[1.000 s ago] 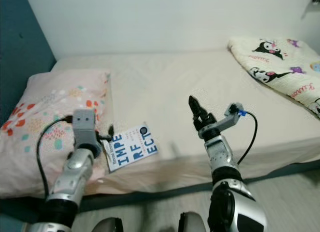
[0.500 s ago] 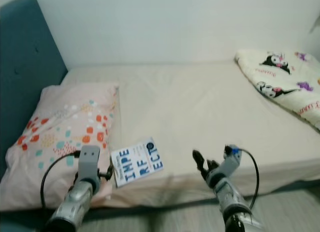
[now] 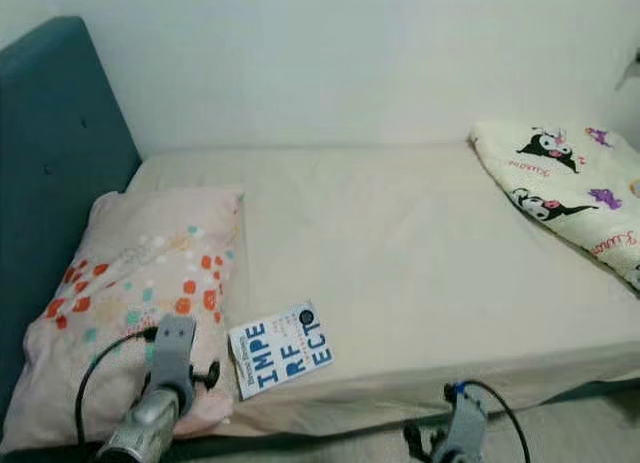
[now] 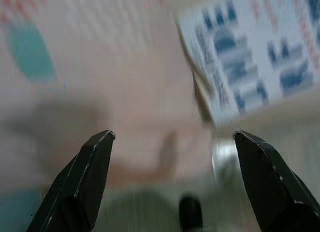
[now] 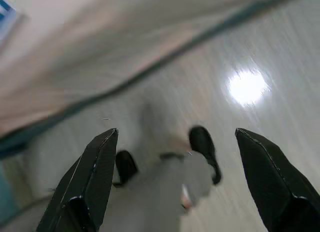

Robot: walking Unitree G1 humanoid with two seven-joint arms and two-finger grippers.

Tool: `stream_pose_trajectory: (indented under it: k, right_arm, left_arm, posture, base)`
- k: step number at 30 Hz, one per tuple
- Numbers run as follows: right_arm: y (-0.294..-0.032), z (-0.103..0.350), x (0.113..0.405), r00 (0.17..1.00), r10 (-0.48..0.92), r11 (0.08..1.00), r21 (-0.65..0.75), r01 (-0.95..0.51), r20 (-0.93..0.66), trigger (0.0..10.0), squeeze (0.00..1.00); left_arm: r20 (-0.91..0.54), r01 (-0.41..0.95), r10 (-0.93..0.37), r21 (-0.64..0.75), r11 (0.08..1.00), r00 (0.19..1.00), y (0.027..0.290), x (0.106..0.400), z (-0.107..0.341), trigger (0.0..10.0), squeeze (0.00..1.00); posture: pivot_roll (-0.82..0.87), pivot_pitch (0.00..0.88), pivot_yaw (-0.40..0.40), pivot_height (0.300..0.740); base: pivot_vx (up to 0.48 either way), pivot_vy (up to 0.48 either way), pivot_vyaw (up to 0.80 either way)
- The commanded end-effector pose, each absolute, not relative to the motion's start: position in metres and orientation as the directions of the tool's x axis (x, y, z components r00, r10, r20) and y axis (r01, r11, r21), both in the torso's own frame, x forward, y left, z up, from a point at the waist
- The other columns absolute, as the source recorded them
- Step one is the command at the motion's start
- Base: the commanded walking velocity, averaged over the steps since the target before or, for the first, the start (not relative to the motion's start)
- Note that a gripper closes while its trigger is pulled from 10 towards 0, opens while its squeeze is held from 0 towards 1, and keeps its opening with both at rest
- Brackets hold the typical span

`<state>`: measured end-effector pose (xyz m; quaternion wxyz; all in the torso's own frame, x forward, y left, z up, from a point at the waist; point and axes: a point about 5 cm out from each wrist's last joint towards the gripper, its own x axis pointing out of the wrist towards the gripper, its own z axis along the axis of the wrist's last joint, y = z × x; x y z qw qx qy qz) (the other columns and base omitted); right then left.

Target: Clean up the room

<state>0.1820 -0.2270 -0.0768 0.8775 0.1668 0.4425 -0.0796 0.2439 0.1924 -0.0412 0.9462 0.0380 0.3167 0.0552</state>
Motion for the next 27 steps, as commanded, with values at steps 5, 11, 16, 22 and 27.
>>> stream_pose_trajectory:
  k: [5, 11, 16, 22, 27]
  right_arm:
    - [-0.231, -0.081, 0.173, 0.545, -0.024, 0.95, 0.151, 0.274, -0.838, 10.0, 0.0]
    - [-0.227, -0.081, 0.175, 0.541, -0.036, 0.957, 0.126, 0.26, -0.84, 10.0, 0.0]
    - [-0.23, -0.075, 0.186, 0.587, -0.068, 0.945, 0.136, 0.297, -0.807, 10.0, 0.0]
    - [-0.238, -0.063, 0.204, 0.652, -0.107, 0.92, 0.174, 0.351, -0.751, 10.0, 0.0]
    - [-0.239, -0.05, 0.225, 0.711, -0.11, 0.913, 0.212, 0.348, -0.695, 10.0, 0.0]
  left_arm:
    - [-0.665, -0.127, 0.131, 0.054, 0.99, 0.735, 0.197, 0.219, -0.059, 10.0, 0.0]
    - [-0.787, -0.116, 0.161, 0.115, 0.987, 0.595, 0.206, 0.177, -0.083, 10.0, 0.0]
    - [-0.834, -0.038, 0.157, 0.161, 0.986, 0.529, 0.211, 0.155, -0.092, 10.0, 0.0]
    - [-0.85, -0.025, 0.164, 0.176, 0.984, 0.5, 0.217, 0.144, -0.095, 10.0, 0.0]
    - [-0.854, -0.016, 0.167, 0.182, 0.983, 0.492, 0.221, 0.141, -0.096, 10.0, 0.0]
  posture:
    - [-0.04, 0.0, -0.065, 0.74]
    - [-0.04, 0.0, -0.05, 0.74]
    - [-0.05, 0.0, -0.035, 0.74]
    - [-0.05, 0.0, -0.022, 0.74]
    - [-0.05, 0.0, -0.021, 0.74]
  base:
    - [0.0, 0.0, 0.0]
    - [0.0, -0.109, 0.0]
    - [0.0, -0.441, 0.0]
    - [0.0, -0.463, 0.0]
    - [0.0, -0.279, 0.0]
